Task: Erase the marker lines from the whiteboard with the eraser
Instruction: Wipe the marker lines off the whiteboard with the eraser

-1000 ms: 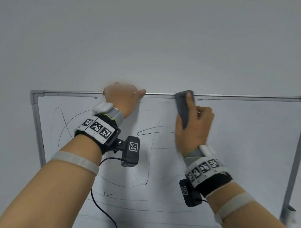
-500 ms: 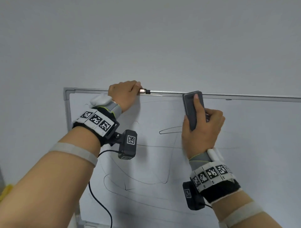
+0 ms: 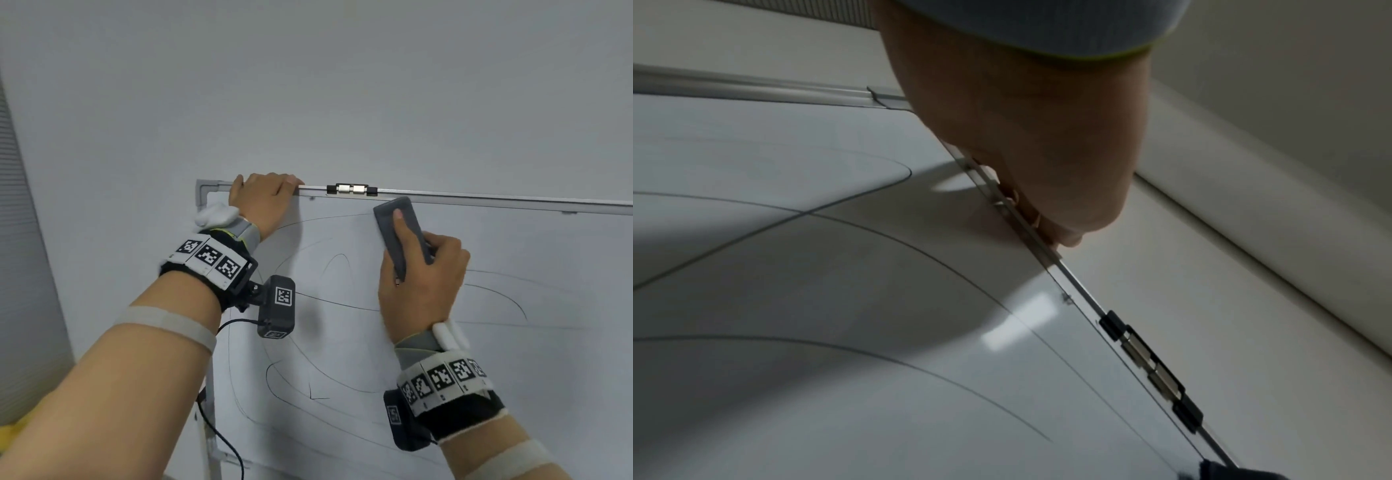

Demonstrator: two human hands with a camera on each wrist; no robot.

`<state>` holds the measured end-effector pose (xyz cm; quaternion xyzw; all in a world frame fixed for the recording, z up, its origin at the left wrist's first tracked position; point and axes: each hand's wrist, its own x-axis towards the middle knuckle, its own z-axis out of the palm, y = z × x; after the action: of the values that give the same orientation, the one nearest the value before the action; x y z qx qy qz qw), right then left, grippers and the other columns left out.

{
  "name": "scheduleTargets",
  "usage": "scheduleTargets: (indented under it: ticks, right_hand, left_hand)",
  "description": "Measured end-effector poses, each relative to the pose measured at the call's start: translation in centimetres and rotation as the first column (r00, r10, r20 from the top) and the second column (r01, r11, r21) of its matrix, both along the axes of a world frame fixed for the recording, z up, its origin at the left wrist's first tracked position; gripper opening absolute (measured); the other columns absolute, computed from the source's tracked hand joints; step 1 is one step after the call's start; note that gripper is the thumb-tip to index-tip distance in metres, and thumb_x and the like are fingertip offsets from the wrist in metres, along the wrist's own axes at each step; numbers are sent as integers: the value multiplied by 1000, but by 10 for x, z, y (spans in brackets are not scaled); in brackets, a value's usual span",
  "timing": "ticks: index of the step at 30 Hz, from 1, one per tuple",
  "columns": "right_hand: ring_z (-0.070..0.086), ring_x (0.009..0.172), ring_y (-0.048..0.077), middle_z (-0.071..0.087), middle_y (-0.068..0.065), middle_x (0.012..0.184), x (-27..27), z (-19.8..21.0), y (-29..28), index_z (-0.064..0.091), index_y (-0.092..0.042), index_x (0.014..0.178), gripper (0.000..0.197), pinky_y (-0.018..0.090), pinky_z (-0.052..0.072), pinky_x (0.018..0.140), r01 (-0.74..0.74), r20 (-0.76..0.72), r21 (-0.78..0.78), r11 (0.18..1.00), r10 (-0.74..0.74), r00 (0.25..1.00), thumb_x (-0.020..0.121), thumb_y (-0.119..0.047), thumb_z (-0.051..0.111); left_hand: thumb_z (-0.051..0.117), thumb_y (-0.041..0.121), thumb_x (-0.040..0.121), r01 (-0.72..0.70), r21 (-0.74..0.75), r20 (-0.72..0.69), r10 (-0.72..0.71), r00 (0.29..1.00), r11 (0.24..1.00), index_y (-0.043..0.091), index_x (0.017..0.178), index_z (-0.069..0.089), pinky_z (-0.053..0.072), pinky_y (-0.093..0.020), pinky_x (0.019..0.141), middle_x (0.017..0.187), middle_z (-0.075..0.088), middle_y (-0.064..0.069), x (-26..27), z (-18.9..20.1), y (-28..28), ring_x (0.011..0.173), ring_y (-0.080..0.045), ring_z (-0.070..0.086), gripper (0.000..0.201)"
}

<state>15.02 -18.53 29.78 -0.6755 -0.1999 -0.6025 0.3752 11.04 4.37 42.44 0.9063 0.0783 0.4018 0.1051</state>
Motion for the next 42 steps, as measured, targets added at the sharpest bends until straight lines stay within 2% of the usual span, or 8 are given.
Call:
scheduleTargets:
  ticks: [7, 12, 17, 24, 32, 37, 40, 42]
  right_hand:
    - [44, 89, 30, 52, 11, 112, -3, 3, 50, 53, -32, 146, 71, 41, 44, 72, 37, 81, -369, 929, -8, 997, 80, -16, 72]
    - [45, 94, 31, 51, 19, 109, 1, -5, -6, 53, -31, 147, 62, 45, 45, 76, 64, 8, 80, 995, -65, 998, 89, -21, 70]
    - [42, 99, 32, 48, 20, 110, 8, 3, -25, 49, -30, 149, 60, 49, 46, 83, 183, -66, 304, 935, -170, 983, 92, -26, 67]
    - [46, 86, 31, 51, 16, 104, -22, 1, 82, 47, -22, 151, 70, 43, 46, 68, 121, 34, -296, 947, -116, 993, 84, -18, 66]
    - [46, 95, 33, 51, 20, 112, -22, 5, 60, 44, -23, 153, 74, 40, 41, 77, 138, -27, -26, 990, -139, 990, 85, -13, 70]
    - [43, 84, 28, 51, 13, 103, -19, -5, 138, 48, -23, 150, 82, 37, 33, 69, 120, 144, -529, 840, -51, 988, 73, -4, 69]
    - [41, 88, 28, 49, 9, 109, -13, -18, 154, 46, -25, 151, 86, 38, 34, 73, 165, 199, -719, 675, -28, 980, 71, -5, 70]
    - [41, 89, 27, 53, 10, 109, -8, 0, 155, 49, -27, 149, 84, 38, 36, 73, 177, 211, -657, 733, -47, 976, 71, -4, 69]
  left_hand:
    - [15, 40, 98, 1, -31, 46, 1, 999, 1000, 35, 114, 67, 18, -49, 118, 120, 68, 6, 1, -3, -1, 122, -24, 53, 54]
    - [14, 43, 96, 40, 8, 64, -41, 997, 999, 37, 115, 65, 23, -52, 115, 114, 68, 8, 3, -6, 2, 117, -25, 53, 55]
    - [23, 35, 105, 78, -5, 103, -77, 992, 997, 34, 120, 64, 5, -46, 122, 123, 64, 6, 2, -11, 2, 129, -26, 44, 44]
    - [19, 37, 106, 110, 24, 53, -111, 992, 994, 39, 126, 61, 5, -43, 121, 134, 61, 9, -1, -8, 10, 134, -22, 42, 46]
    - [30, 38, 103, -49, 12, 162, 47, 986, 999, 40, 110, 67, 16, -54, 119, 132, 60, 7, -12, -10, 66, 133, -26, 39, 38]
    - [38, 31, 103, 135, -270, 283, -55, 958, 953, 38, 115, 68, 29, -42, 114, 156, 31, -2, -8, -27, 92, 147, -22, 17, 33]
    - [37, 21, 101, 290, -368, 416, -123, 901, 883, 33, 116, 68, 29, -29, 114, 149, 37, -9, -2, -30, 108, 140, -25, 35, 36]
    - [36, 20, 99, 391, -367, 484, -186, 855, 844, 31, 125, 61, 41, -39, 111, 139, 51, -5, -1, -35, 120, 126, -26, 52, 37]
